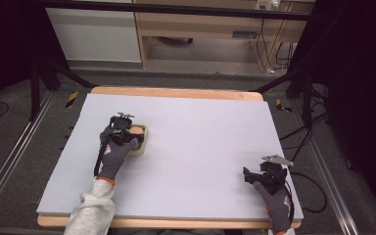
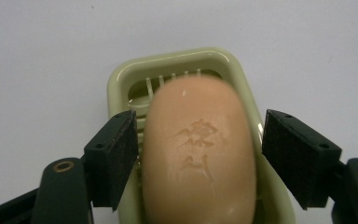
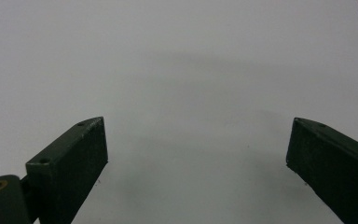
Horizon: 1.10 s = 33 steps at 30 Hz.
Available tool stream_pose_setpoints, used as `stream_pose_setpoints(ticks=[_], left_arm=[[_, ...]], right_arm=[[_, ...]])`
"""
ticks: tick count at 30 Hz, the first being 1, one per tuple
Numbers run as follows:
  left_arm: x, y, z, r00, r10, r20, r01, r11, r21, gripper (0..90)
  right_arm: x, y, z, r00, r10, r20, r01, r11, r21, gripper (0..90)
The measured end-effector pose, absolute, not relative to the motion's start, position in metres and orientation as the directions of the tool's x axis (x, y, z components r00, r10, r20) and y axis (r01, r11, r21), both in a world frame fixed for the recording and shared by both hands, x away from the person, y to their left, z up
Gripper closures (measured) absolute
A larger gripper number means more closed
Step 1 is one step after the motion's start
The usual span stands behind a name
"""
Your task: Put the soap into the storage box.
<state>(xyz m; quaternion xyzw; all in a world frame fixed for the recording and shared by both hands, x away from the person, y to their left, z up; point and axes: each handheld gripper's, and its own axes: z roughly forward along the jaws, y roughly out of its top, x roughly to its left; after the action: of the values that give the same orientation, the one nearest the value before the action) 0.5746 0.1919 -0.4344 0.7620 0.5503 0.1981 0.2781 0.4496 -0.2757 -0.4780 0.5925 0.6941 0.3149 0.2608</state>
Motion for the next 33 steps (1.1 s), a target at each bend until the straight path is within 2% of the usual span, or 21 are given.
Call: stream_pose_setpoints(ticks=[16, 25, 33], left_arm=[[0.532, 0.209, -0.413, 0.412, 0.911, 0.022, 0.610, -0.294, 0.736, 19.5], [0.497, 0.227, -0.425, 0.434, 0.900, 0.031, 0.553, -0.293, 0.780, 20.0], [0.476, 0.243, -0.440, 0.440, 0.898, 0.018, 0.543, -0.282, 0.791, 19.9]], right_arm=[[0.449, -0.279, -0.476, -0.140, 0.990, 0.017, 0.648, 0.079, 0.757, 5.6], [0.447, -0.282, -0.475, -0.126, 0.992, 0.012, 0.642, 0.072, 0.764, 5.6], [0.446, -0.284, -0.475, -0.113, 0.993, -0.017, 0.638, 0.085, 0.765, 5.6]])
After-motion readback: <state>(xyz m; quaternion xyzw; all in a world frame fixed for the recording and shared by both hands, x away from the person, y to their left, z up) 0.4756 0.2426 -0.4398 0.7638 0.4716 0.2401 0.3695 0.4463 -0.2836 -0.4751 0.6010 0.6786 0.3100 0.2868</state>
